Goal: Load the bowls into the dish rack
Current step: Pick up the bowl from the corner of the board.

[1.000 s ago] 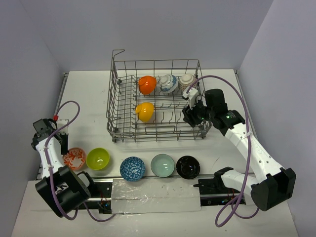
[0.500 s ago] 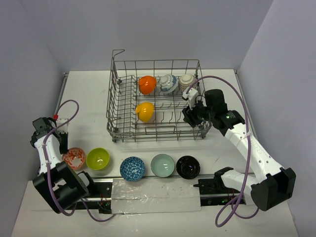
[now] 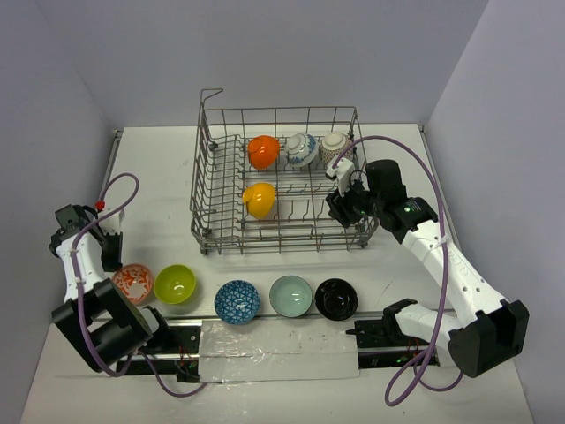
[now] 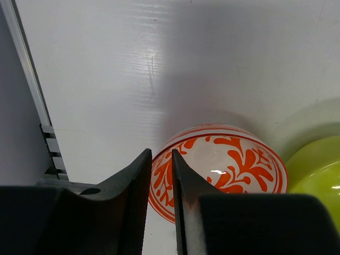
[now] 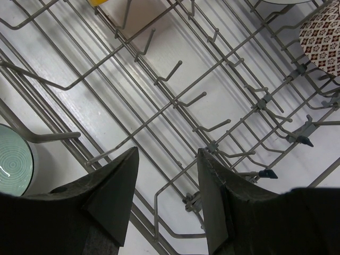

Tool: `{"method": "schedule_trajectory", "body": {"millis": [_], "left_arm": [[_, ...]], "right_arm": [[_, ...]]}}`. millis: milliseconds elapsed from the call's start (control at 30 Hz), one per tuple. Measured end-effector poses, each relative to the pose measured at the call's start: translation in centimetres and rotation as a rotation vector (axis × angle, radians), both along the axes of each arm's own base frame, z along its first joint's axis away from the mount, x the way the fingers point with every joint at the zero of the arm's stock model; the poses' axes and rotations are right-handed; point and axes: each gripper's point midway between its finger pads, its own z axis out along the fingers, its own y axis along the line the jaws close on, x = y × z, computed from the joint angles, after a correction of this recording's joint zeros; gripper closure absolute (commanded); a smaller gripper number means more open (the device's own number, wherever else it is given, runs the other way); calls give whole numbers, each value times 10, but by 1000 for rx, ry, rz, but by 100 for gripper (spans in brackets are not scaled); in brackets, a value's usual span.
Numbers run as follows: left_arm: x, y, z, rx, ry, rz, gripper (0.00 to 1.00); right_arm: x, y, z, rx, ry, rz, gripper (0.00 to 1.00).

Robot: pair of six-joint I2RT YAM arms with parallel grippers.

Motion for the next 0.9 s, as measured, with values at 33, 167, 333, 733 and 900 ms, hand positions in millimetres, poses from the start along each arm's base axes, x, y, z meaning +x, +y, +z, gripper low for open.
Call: {"method": "schedule_trajectory", "body": {"millis": [33,167,333,733,900], "left_arm": [[0,-1,0,-4,3,-7,73],[-1,-3,0,-19,6,-21,75],[-2,-6,-3,-42,20,-31,75],[3,7,3,-36,11,-11,75],[3,8,3,-35,11,-16,76]], "right_arm": [[0,0,0,-1,-1,1,44],[0,-1,0,-4,-3,-1,44],[0,-1,0,-6,-4,1,44],[1,-1,-2,-13,-2,6,45],[2,-1,-5,-18,7,6,45]]}}
